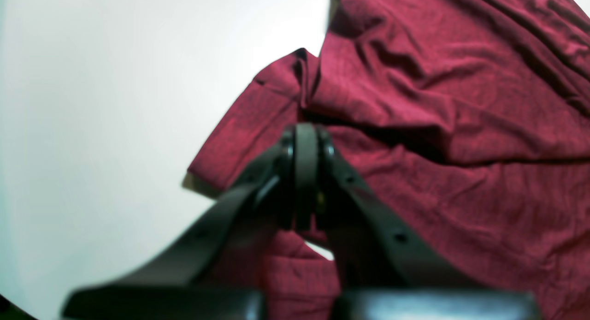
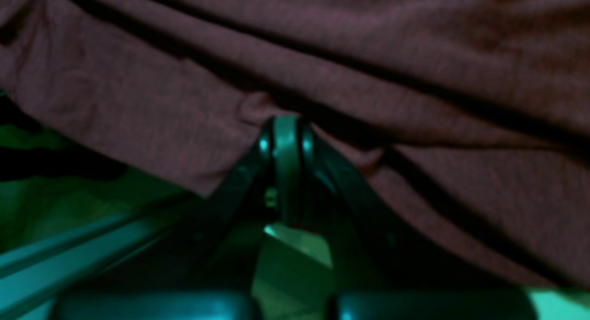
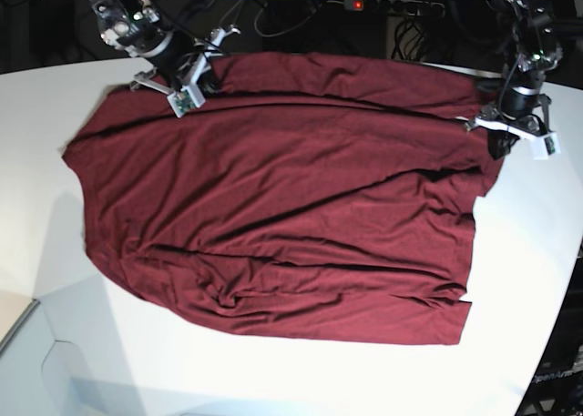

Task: Layout the t-shirt on the table in an organized manner, then fold the t-shirt properly
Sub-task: 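Release the left gripper and shift it along the shirt edge, then move both grippers inward over the maroon shirt and grasp its fabric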

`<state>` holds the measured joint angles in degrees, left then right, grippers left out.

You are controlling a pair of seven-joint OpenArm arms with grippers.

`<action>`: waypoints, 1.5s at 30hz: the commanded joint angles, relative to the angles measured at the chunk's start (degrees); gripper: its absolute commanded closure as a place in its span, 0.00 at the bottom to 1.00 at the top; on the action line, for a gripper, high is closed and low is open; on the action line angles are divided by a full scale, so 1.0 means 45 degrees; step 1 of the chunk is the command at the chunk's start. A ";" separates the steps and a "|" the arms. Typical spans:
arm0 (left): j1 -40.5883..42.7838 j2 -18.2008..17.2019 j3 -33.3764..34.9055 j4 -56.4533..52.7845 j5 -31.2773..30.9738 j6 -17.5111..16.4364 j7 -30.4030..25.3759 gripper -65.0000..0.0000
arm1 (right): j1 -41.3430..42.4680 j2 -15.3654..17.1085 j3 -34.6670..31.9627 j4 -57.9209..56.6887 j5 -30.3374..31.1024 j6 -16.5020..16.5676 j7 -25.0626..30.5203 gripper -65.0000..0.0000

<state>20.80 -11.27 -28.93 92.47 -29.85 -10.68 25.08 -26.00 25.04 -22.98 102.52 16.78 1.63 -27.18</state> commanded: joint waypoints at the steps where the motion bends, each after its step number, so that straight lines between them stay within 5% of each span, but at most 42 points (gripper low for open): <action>1: 0.0057 -0.0182 -0.0067 0.0229 -0.0078 -0.0060 -0.0289 1.00 | -0.0288 0.0131 -0.0001 0.0026 -0.0026 -0.0020 -0.0534 1.00; 14: 0.0389 -0.0593 -0.0087 0.1127 -0.0078 -0.0079 -0.0269 0.98 | -0.0327 0.0111 0.0155 0.0378 -0.0026 -0.0020 -0.0436 1.00; 24: 0.1874 -0.0495 -0.0927 0.2319 -0.0078 -0.0079 -0.0269 0.50 | -0.0171 0.0111 0.0174 0.0514 -0.0026 -0.0059 0.0814 1.00; 37: 0.2773 -0.0573 -0.1083 0.0815 -0.0039 -0.0079 -0.0367 0.50 | -0.0152 0.0092 0.0096 0.0768 -0.0026 -0.0059 0.0814 1.00; 45: 0.1757 -0.0514 -0.1044 0.2612 -0.0078 -0.0079 -0.0289 0.50 | 0.0122 0.0092 0.0487 0.1296 -0.0026 -0.0059 0.0794 1.00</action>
<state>28.67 -12.69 -33.32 103.00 -29.82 -10.63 25.43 -25.85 25.02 -21.17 107.20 16.73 1.61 -25.19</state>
